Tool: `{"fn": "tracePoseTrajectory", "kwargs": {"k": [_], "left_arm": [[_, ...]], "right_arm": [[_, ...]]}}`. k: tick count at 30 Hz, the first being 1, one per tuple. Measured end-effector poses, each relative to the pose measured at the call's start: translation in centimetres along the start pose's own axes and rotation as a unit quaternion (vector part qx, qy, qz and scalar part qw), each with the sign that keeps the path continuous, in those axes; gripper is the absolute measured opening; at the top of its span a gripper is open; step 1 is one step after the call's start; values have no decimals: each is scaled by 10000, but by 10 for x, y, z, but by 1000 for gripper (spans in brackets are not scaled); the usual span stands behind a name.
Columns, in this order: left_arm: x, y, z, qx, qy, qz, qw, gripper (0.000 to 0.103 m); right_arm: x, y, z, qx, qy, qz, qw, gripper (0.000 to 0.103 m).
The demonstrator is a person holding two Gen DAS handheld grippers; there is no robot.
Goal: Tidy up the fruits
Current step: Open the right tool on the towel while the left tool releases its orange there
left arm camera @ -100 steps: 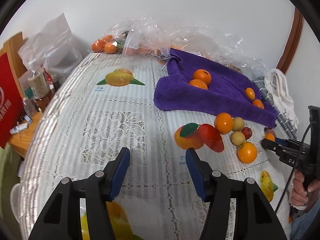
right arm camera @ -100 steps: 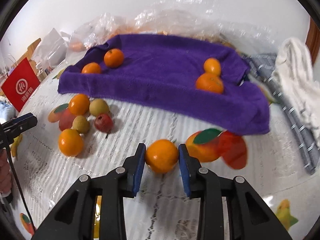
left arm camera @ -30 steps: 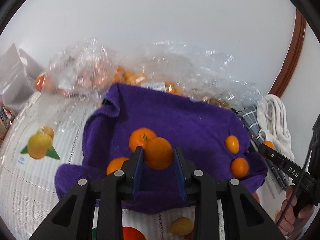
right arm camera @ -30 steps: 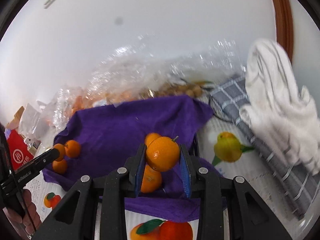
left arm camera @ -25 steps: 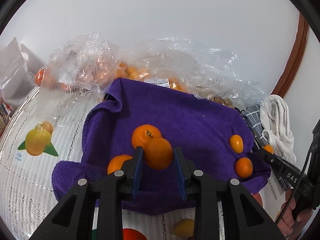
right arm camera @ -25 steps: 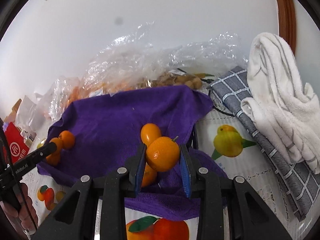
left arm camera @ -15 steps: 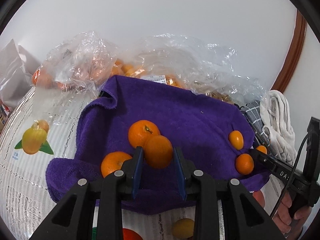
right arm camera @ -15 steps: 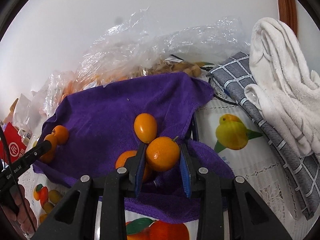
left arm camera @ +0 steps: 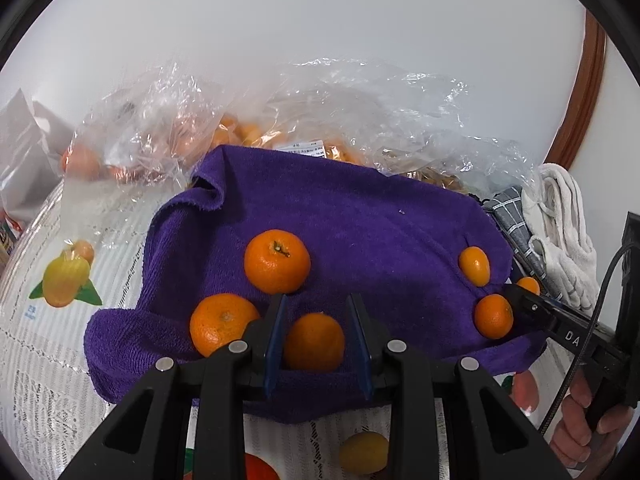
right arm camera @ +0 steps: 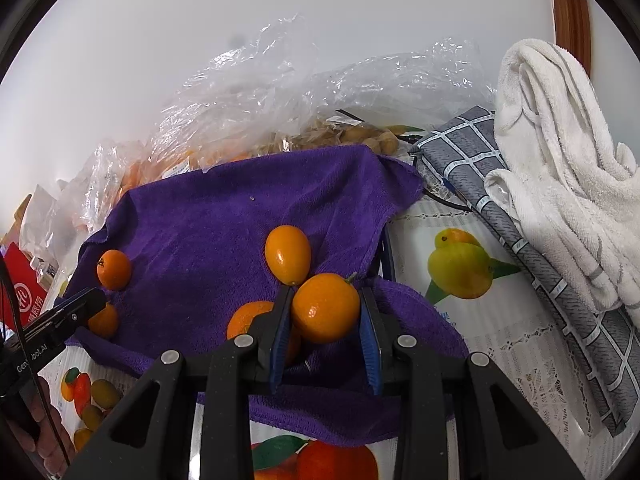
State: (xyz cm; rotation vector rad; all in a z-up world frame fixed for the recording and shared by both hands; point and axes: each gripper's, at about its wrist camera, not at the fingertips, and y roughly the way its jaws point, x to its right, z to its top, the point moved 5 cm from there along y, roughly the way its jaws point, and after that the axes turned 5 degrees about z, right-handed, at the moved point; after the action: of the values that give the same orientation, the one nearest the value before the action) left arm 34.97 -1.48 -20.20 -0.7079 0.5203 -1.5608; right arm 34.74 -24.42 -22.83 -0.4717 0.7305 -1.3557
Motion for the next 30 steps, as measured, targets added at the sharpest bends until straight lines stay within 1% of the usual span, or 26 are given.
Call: {"fn": "tracePoseTrajectory", "kwargs": {"k": [2,4,6,8,10,12,14,16,18,20,21,22,24,26,28,30], "left_arm": [[1,1,0,2,49,34,10000,29],[1,2,0,-8,43,29,10000,29],[1,3,0,-8,41,6,10000,29],[1,1,0,49,36,-14,10000,29],[2,-2,1,95,33,-62,9999,29],[3,-6,1,137,14,-150,9998,32],[5,-10,2,202,-5,-198,9996,36],[7,-14,3,269,21,-223,9994,37],[8,-21,6,353,94,-206,9991,40],[6,-32,11,463,138,-80,9988,49],[3,-38,14,489,81,23,9988,51],[0,-42,16,462,25,31,9989,53],[-5,-52,18,359,50,-175,9992,53],[-11,-62,19,321,182,-125,9992,53],[-20,-75,16,376,317,-53,9988,55],[-28,-82,10,329,394,-86,9986,56]], "right_arm": [[0,0,0,-6,3,12,10000,32],[0,-2,0,3,8,21,10000,35],[-1,-4,-1,34,5,33,10000,47],[-3,-6,-1,62,-37,37,10000,52],[-5,-8,-1,70,-79,27,9999,55],[-8,-10,-2,75,-152,15,9999,61],[-13,-14,-5,134,-286,-72,9995,63],[-19,-18,-4,204,-436,-149,9987,64],[-26,-23,-2,309,-509,-47,9982,64],[-31,-26,1,312,-549,-82,9980,64],[-34,-28,3,255,-590,-182,9978,64],[-36,-30,5,212,-616,-241,9976,64],[-44,-40,7,137,-704,-258,9971,64],[-52,-55,7,179,-760,-246,9966,64],[-57,-64,3,159,-766,-315,9964,64],[-62,-70,-7,111,-667,-345,9971,64]]}}
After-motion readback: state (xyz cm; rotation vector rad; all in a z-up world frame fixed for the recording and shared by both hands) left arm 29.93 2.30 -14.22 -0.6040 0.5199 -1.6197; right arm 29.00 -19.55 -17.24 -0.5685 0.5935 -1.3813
